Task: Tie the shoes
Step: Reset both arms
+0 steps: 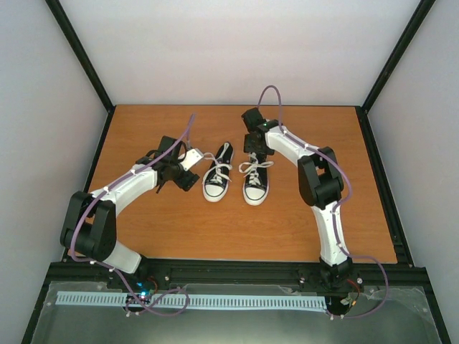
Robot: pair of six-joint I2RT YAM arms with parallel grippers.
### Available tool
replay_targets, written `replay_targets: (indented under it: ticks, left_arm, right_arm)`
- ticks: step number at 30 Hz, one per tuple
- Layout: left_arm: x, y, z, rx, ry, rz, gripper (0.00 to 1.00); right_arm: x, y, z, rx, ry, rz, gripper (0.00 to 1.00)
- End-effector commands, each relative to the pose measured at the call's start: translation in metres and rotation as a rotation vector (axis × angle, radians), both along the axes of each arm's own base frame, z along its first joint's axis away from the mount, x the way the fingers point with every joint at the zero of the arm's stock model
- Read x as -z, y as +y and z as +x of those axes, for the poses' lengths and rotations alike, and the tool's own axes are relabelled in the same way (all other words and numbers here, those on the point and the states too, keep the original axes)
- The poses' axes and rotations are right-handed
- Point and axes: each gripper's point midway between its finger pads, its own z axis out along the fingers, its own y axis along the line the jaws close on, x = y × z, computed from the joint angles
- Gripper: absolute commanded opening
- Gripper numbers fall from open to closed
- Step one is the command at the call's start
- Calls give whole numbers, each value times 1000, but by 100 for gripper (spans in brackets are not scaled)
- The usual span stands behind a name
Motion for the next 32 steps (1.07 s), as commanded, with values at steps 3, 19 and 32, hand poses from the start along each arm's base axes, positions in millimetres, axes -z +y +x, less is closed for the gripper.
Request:
replay_targets:
  ticks: [3,19,32]
  left_arm:
    - [-28,11,21,-151,-54,-112,92]
    - [-68,131,17,-641,-153,-396,100]
    - [-30,142,7,-795,-212,-486,100]
  right_arm:
    - [-120,-26,6,16,-206,118,100]
    - [-95,-263,-128,263,-324,205,100]
    - [-51,-274,-181,371,-357,144,100]
